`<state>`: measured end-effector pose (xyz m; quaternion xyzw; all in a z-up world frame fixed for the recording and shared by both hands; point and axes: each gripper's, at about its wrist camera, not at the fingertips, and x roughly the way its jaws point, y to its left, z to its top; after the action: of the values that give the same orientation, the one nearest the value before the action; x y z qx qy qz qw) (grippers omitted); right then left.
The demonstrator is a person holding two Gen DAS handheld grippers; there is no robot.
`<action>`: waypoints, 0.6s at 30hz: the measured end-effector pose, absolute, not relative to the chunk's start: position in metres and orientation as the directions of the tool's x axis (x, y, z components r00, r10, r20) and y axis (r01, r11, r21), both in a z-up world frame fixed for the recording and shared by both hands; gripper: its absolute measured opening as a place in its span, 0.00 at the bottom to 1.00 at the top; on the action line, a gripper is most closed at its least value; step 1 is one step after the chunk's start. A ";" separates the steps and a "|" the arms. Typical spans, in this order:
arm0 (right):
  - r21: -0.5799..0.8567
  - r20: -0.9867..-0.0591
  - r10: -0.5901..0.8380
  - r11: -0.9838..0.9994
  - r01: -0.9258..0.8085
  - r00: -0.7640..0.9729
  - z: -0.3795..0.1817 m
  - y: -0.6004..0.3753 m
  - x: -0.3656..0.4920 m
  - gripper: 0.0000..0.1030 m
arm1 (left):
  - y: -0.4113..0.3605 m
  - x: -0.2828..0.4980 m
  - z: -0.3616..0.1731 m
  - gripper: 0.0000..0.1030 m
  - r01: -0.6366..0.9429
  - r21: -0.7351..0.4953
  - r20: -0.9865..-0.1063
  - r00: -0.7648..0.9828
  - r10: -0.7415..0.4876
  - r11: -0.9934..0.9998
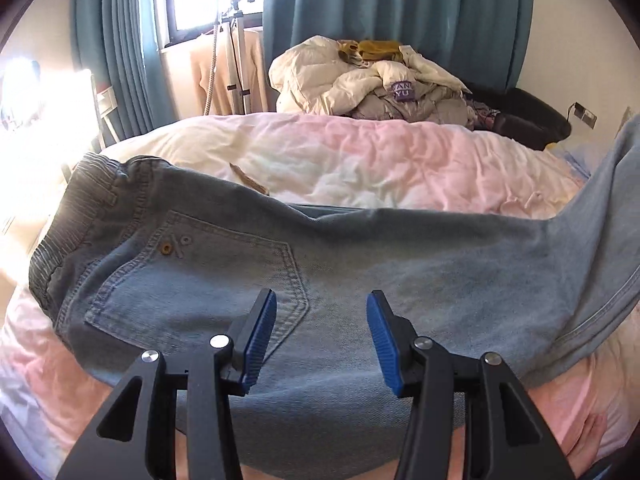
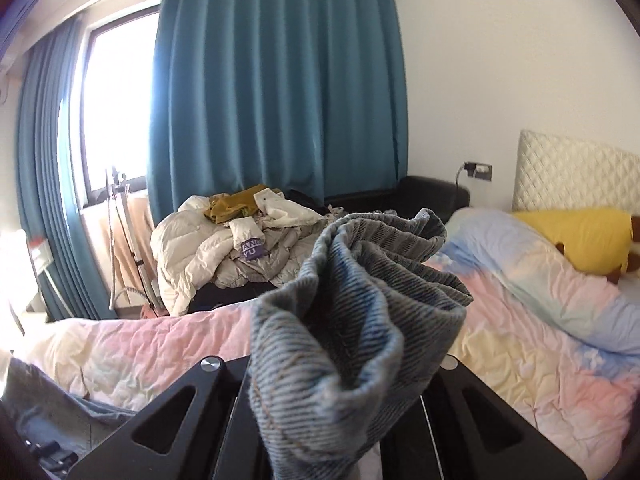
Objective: Fold clothes
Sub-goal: 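Lower the held hem onto the pants near the waistband and open the right tool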
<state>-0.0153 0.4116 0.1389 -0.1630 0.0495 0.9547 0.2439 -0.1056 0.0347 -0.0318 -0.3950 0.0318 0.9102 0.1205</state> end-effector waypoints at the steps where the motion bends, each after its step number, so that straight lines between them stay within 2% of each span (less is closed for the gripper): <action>1: -0.014 -0.330 0.450 -0.882 -0.472 -0.830 0.138 0.396 -0.020 0.03 | 0.029 -0.106 -0.028 0.47 -0.240 -0.049 -0.721 -0.663 0.200 -0.970; 11: -0.171 -0.309 0.415 -0.909 -0.379 -0.856 0.097 0.264 -0.055 0.03 | -0.007 -0.101 -0.005 0.47 -0.217 -0.141 -0.643 -0.722 0.256 -0.966; 18: -0.253 -0.357 0.348 -0.929 -0.269 -0.867 0.036 0.184 -0.078 0.03 | -0.020 -0.105 -0.010 0.47 -0.205 -0.175 -0.652 -0.709 0.269 -0.963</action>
<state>-0.0783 0.1839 0.0360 -0.2018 -0.0979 0.9612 0.1603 -0.1053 -0.0199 -0.0102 -0.3593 -0.0446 0.9233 0.1285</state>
